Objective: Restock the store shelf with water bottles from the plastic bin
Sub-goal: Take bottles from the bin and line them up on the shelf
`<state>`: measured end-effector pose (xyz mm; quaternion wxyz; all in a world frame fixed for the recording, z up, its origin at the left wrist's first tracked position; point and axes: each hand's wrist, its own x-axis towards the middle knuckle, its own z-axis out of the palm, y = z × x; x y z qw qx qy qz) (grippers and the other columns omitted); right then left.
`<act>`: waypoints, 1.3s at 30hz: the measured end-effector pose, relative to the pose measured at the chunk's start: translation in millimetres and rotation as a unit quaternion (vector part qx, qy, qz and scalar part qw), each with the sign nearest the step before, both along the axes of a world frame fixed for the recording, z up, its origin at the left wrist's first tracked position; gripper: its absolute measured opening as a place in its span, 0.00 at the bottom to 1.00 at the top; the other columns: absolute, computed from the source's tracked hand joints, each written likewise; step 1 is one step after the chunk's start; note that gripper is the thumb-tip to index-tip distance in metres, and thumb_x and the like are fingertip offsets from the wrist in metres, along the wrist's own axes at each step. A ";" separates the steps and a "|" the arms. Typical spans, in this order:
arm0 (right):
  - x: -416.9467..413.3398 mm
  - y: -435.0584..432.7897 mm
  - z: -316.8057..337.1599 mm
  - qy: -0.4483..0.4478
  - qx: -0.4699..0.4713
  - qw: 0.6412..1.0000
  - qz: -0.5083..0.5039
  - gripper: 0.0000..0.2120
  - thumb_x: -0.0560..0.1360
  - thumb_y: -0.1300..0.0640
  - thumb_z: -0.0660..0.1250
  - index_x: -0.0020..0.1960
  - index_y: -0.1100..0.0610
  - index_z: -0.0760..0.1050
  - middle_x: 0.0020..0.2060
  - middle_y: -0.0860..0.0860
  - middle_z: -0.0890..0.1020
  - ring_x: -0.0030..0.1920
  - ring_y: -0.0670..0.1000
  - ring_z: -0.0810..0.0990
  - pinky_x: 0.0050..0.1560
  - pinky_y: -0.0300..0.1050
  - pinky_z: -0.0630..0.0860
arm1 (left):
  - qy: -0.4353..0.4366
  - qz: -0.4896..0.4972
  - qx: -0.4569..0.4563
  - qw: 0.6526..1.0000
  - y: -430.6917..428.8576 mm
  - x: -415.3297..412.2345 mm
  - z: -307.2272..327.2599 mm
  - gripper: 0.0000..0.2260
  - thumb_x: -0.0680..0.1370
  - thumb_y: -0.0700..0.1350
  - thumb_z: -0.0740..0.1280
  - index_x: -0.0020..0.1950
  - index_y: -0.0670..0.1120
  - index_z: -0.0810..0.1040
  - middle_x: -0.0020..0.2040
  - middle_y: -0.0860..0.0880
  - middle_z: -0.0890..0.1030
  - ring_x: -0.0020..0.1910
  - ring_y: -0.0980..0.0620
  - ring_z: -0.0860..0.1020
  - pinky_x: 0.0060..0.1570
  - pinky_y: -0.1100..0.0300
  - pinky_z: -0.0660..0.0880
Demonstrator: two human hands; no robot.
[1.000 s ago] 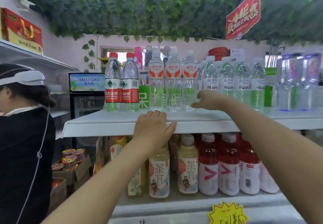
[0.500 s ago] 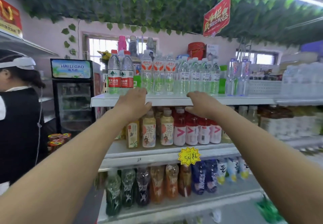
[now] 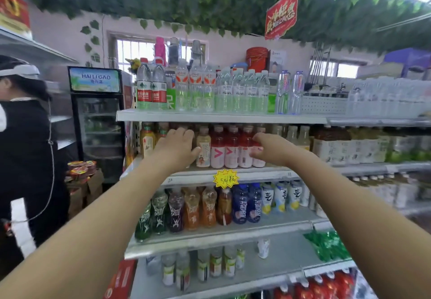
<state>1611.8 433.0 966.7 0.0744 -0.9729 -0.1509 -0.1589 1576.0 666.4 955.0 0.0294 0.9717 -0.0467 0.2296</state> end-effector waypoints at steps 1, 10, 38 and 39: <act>-7.3 -9.7 -6.7 0.005 0.002 1.000 0.004 0.26 0.77 0.50 0.63 0.71 0.60 0.62 0.67 0.57 0.71 0.65 0.57 0.71 0.62 0.49 0.69 | 0.003 0.001 -0.005 1.000 -10.2 -9.4 -6.6 0.22 0.80 0.54 0.55 0.69 0.43 0.63 0.67 0.42 0.67 0.66 0.43 0.65 0.63 0.48 0.67; -62.0 -83.9 -101.7 0.113 -0.021 0.993 0.041 0.23 0.77 0.51 0.63 0.67 0.61 0.65 0.64 0.59 0.73 0.61 0.59 0.73 0.56 0.50 0.71 | 0.116 0.053 -0.089 0.988 -87.7 -84.6 -109.2 0.17 0.79 0.53 0.57 0.61 0.42 0.69 0.60 0.41 0.71 0.59 0.42 0.70 0.57 0.50 0.70; -88.5 -113.4 -616.7 0.492 -0.090 0.865 -0.038 0.25 0.78 0.53 0.60 0.73 0.58 0.59 0.69 0.56 0.67 0.68 0.57 0.66 0.66 0.50 0.66 | 0.479 0.081 -0.171 0.857 -114.6 -115.1 -617.4 0.16 0.78 0.50 0.59 0.62 0.42 0.71 0.62 0.42 0.73 0.62 0.42 0.70 0.57 0.52 0.70; -89.9 -116.4 -634.5 0.497 -0.091 0.862 -0.037 0.26 0.79 0.53 0.59 0.73 0.59 0.58 0.69 0.56 0.67 0.68 0.57 0.66 0.66 0.49 0.66 | 0.489 0.086 -0.177 0.850 -118.6 -118.0 -635.0 0.16 0.78 0.49 0.58 0.62 0.42 0.71 0.61 0.42 0.73 0.62 0.42 0.70 0.57 0.51 0.70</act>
